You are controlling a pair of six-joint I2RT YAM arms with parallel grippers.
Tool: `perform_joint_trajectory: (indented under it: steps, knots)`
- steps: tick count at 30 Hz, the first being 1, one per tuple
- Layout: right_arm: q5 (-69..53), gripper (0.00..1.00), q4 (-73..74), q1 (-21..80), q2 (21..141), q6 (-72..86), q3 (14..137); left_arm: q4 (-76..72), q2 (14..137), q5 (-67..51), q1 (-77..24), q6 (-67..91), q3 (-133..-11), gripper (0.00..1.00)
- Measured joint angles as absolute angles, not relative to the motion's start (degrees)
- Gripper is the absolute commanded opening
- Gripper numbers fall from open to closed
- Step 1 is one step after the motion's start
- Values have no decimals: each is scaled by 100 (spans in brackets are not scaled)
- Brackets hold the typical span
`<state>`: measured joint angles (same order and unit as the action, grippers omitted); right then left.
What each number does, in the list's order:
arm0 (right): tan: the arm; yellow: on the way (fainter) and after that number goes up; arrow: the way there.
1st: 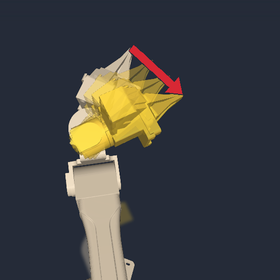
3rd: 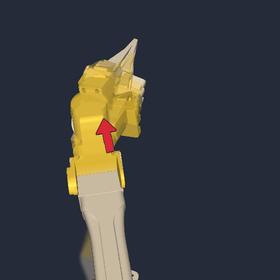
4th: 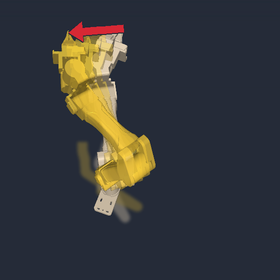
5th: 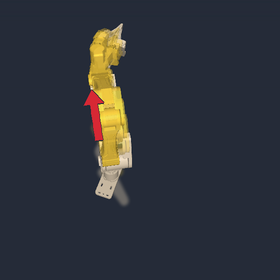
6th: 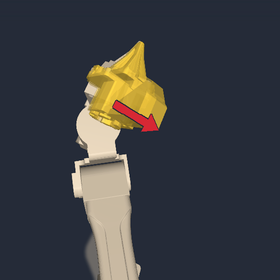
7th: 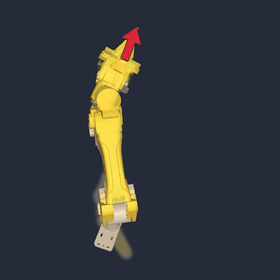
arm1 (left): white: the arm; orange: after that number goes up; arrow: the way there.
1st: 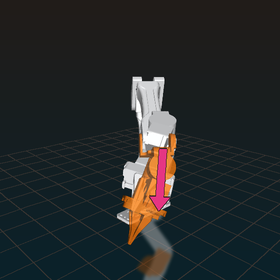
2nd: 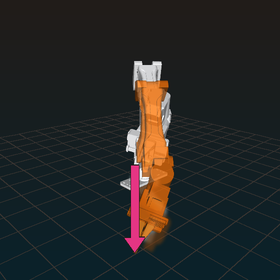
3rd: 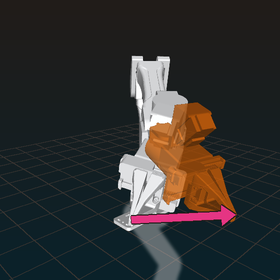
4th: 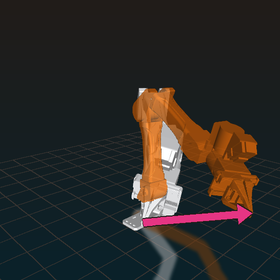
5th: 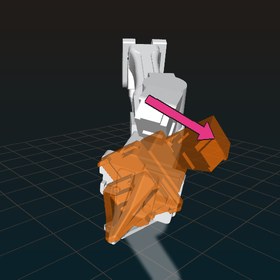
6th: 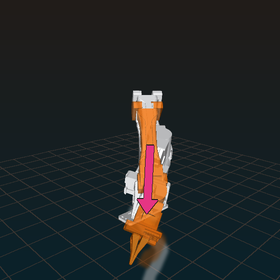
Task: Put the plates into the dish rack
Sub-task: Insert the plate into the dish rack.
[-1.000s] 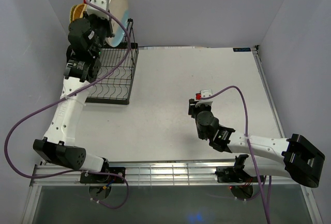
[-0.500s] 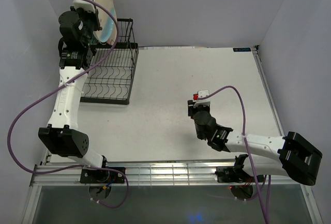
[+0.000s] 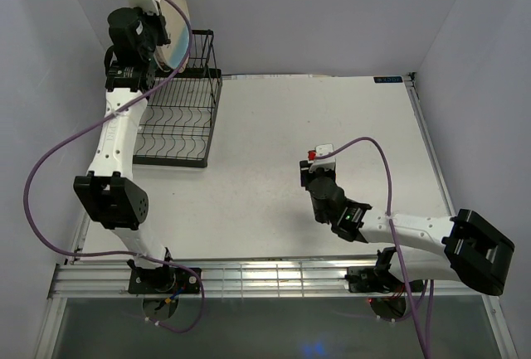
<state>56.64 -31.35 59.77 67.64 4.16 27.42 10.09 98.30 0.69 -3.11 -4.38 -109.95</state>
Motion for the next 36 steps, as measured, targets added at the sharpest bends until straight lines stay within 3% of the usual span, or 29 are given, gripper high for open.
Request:
perform_joint_trajectory:
  steps: [36]
  knots:
    - [5621,50,-2974,5959,6982,443,2875,937,11126,786,-563,-342,-11977,0]
